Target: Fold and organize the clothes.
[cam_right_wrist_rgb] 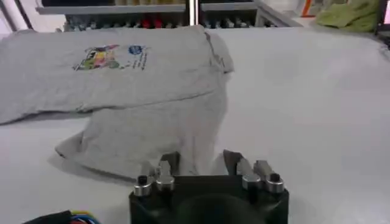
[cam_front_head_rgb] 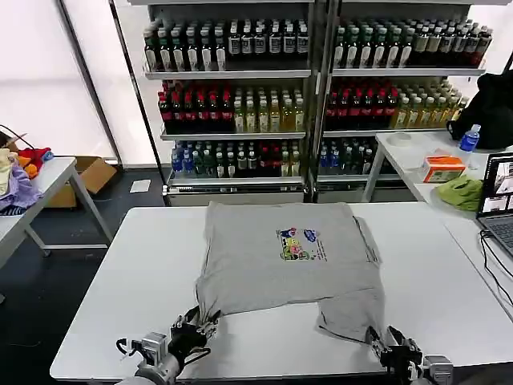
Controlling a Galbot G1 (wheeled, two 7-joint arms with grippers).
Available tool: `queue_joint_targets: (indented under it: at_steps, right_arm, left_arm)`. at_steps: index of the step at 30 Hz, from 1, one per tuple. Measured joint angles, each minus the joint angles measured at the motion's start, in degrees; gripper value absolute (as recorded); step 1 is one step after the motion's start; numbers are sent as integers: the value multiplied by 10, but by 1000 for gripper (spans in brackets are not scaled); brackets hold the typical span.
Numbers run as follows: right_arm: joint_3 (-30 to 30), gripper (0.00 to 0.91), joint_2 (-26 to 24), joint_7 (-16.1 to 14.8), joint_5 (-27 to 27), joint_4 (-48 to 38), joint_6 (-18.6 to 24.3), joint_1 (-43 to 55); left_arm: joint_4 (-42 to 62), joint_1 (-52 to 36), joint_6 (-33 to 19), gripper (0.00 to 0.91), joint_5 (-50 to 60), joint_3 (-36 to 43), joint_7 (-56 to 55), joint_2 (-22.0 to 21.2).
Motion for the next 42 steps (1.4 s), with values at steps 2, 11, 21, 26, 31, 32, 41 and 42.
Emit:
queue_joint_targets:
  at_steps: [2, 11, 21, 26, 31, 32, 41, 42]
  right_arm:
    - [-1, 0, -1, -5, -2, -1, 2, 0]
    - [-2, 0, -5, -35, -7, 0, 24, -9]
    - [19, 0, -33, -71, -3, 50, 46, -63]
    - [24, 0, -48, -89, -4, 78, 61, -109]
    - [29, 0, -64, -104, -7, 100, 80, -156]
    - [29, 0, -66, -107, -7, 104, 84, -164]
    - [35, 0, -81, -127, -13, 132, 125, -221]
    - [36, 0, -83, -128, -13, 133, 129, -223]
  left_arm:
    - [1, 2, -3, 10, 8, 2, 2, -2]
    - [9, 6, -25, 10, 39, -1, 7, -5]
    - [-42, 45, -21, 10, 63, -20, 14, -2]
    - [-82, 86, -21, 10, 74, -38, 20, 3]
    - [-118, 128, -15, 10, 78, -61, 28, 7]
    - [-124, 136, -14, 10, 79, -66, 29, 8]
    - [-156, 212, 6, 10, 65, -128, 51, 33]
    - [-158, 220, 8, 10, 62, -138, 52, 36]
